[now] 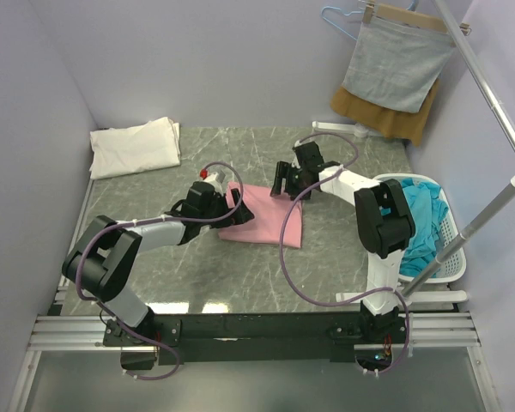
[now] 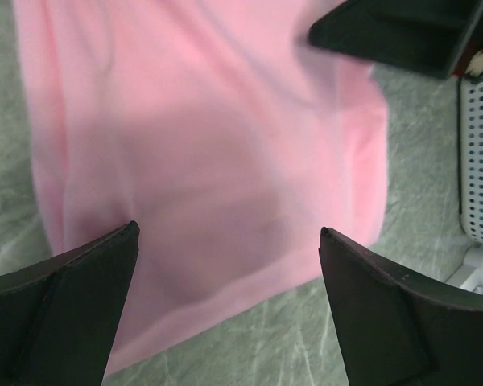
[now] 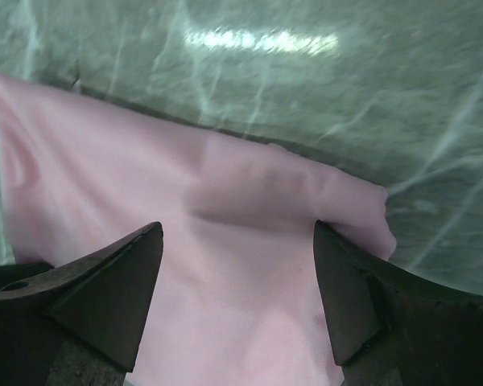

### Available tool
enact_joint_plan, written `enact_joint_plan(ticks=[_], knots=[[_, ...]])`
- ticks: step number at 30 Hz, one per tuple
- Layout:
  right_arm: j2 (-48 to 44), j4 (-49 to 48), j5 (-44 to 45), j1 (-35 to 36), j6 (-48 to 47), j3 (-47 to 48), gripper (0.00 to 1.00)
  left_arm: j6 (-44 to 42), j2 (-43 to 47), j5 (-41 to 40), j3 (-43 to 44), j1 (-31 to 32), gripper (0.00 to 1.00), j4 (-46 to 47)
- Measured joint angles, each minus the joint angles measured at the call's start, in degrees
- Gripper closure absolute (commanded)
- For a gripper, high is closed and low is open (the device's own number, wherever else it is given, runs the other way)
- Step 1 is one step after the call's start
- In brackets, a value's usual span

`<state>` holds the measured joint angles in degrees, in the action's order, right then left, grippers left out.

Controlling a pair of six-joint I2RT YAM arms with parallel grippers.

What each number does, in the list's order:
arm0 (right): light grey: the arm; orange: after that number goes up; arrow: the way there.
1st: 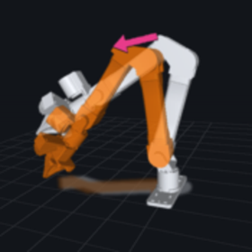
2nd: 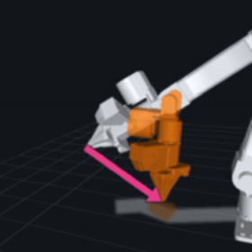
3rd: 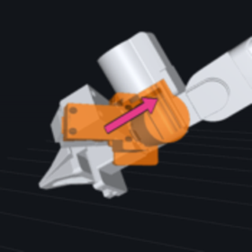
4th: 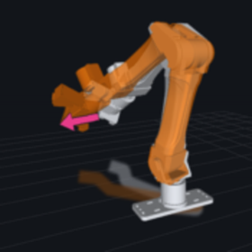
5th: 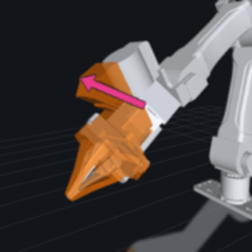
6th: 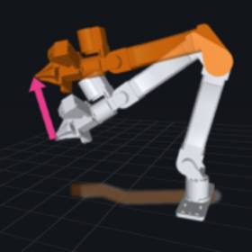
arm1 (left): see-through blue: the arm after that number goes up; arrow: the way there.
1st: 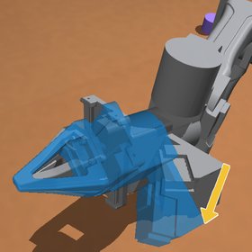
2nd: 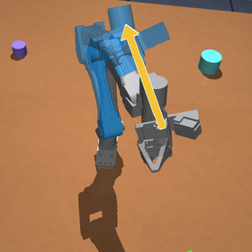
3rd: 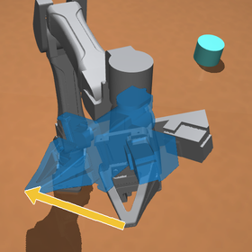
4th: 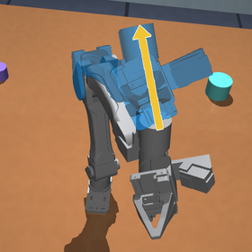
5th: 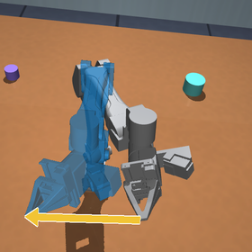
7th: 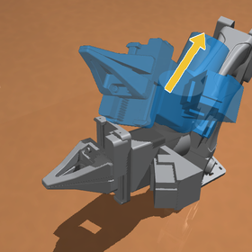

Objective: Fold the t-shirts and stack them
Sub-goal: Smooth out wrinkles on the folded tshirt, then put the neatly folded tshirt into the corner of the board with the left arm

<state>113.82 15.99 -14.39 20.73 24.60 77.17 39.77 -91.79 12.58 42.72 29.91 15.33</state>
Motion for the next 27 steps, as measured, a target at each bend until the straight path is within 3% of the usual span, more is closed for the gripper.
enact_joint_plan(ticks=[11,18,27], knots=[[2.08,3.93,4.17,-0.7,-0.22,4.15,0.17,1.95,0.22,-1.46,-7.76,-0.04,0.01,9.53],[-2.71,0.46,3.1,-1.68,-1.57,-1.6,0.17,1.22,5.86,-5.7,-7.3,0.13,0.01,1.99],[-14.38,0.63,1.44,-3.39,-2.73,-4.5,0.17,-3.48,6.29,-15.21,11.5,-0.59,0.01,-11.5]])
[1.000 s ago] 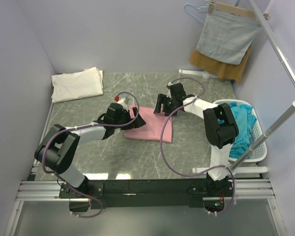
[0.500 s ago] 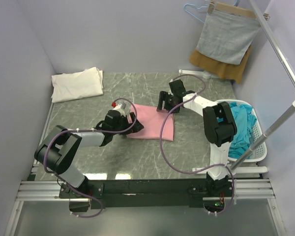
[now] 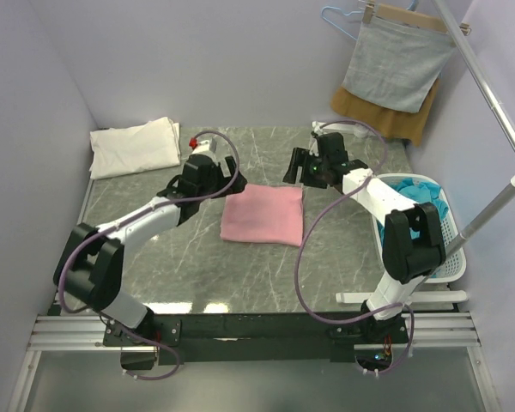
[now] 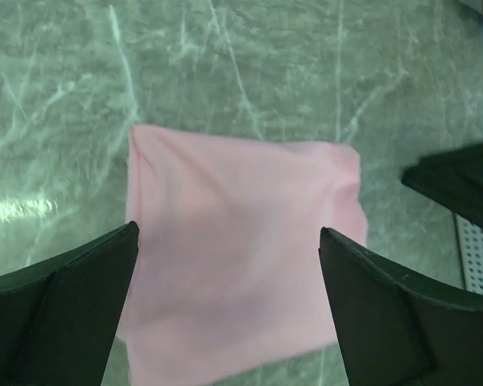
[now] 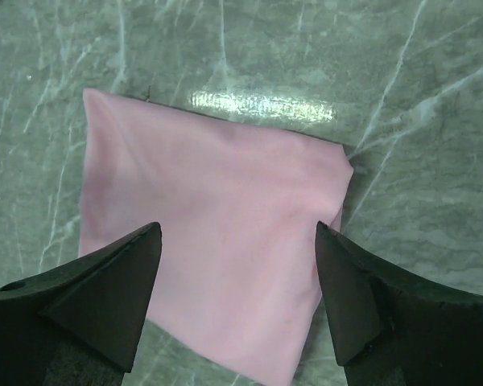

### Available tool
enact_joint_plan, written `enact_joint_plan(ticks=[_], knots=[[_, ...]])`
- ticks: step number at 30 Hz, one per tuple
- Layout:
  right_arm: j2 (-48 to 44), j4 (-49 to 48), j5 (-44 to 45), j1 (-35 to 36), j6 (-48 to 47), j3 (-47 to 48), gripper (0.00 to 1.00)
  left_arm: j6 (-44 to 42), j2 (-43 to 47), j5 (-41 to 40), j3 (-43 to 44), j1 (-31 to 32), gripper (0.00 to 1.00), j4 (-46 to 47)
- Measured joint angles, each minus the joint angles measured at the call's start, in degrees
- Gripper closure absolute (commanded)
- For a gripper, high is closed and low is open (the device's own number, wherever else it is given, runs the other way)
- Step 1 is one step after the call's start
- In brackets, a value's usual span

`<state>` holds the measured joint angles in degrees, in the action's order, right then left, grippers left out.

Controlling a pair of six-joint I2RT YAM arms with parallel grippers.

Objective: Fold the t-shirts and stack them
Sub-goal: Put the neatly folded tshirt into the corner of the board with the left arm

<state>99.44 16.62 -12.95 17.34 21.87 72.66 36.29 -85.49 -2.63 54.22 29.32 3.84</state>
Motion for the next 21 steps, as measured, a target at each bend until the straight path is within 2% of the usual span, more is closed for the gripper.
enact_joint_plan(ticks=[3,8,15,17,21], knots=[[-2.51,-0.07,-0.11,0.02,-0.33,-1.66,0.16,-1.31,-4.72,1.84,3.06,-1.88,0.01,-0.04],[-4.07,0.28,-0.2,-0.04,-0.33,-6.97,0.16,-3.04,-9.94,3.21,0.85,-6.21,0.01,-2.8],[-4.02,1.05,-0.44,-0.44,-0.28,-10.58,0.17,-6.73,-10.01,4.0,0.07,-10.1,0.02,-3.72],[-4.02,0.9,-0.59,-0.5,0.0,-10.86,0.17,-7.39,-10.01,5.44,-0.09,-10.91,0.08,-3.41],[-4.02,0.81,-0.59,-0.52,1.29,-11.41,0.16,-8.63,-10.05,10.29,-1.25,-11.37,0.06,-1.88]])
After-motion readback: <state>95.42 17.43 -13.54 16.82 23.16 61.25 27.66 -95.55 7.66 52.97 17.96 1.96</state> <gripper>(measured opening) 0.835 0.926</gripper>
